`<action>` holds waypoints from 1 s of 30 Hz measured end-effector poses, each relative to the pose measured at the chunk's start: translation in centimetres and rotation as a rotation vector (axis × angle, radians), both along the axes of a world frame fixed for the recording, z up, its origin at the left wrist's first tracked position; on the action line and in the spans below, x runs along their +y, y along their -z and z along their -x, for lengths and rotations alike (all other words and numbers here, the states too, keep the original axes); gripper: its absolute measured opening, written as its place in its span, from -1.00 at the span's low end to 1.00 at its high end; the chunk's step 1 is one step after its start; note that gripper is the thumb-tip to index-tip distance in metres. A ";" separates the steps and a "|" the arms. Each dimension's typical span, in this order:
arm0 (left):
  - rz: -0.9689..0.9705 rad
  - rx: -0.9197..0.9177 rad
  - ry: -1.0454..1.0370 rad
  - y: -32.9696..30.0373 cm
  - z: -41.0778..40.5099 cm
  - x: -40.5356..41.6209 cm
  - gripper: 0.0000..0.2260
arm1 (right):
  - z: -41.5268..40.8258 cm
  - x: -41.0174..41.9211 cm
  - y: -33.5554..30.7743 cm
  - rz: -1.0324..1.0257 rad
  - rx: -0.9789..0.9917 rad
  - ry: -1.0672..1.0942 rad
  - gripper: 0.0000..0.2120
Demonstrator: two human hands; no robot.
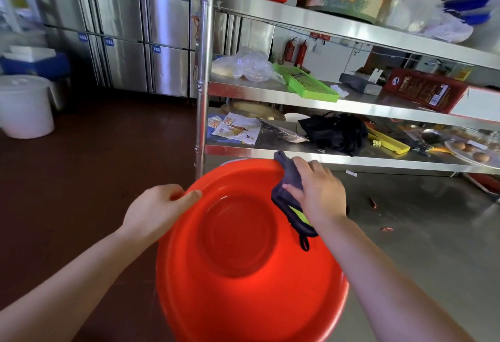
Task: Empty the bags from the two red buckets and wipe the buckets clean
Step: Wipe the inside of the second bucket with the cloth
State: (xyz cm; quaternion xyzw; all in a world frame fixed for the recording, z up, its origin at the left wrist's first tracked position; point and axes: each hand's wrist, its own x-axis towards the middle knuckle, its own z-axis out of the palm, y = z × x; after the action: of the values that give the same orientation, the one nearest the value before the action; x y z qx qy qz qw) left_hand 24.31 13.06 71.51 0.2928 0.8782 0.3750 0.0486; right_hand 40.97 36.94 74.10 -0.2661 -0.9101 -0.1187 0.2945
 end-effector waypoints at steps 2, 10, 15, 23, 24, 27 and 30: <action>0.010 0.094 0.042 -0.7 -0.5 0.6 -0.54 | 0.5 -0.4 -1.3 -0.092 -0.063 -0.101 -0.51; 0.047 0.165 0.238 -1.9 -1.2 6.5 -0.84 | 3.6 -1.8 -1.5 -0.258 -0.098 -0.253 -0.42; 0.009 0.130 0.192 -1.4 0.0 6.5 -0.83 | 3.7 -0.2 -0.1 -0.199 0.001 -0.142 -0.43; -0.133 -0.071 -0.008 0.3 2.4 3.7 -0.80 | 0.1 2.2 3.3 0.161 0.010 0.177 -0.44; -0.156 -0.086 -0.026 0.6 2.3 3.5 -0.80 | -0.3 2.2 3.6 0.208 0.022 0.185 -0.43; -0.163 -0.105 -0.036 0.9 1.6 3.2 -0.74 | -1.0 2.6 3.7 0.307 0.029 0.154 -0.45; -0.100 -0.201 0.010 -0.5 1.6 2.4 -0.60 | -1.6 3.2 2.5 0.328 -0.015 0.059 -0.45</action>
State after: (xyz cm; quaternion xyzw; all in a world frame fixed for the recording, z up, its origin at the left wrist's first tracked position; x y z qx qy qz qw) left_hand 22.72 15.48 71.99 0.2599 0.8476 0.4459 0.1236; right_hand 42.53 40.19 71.62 -0.3364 -0.9113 0.0209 0.2366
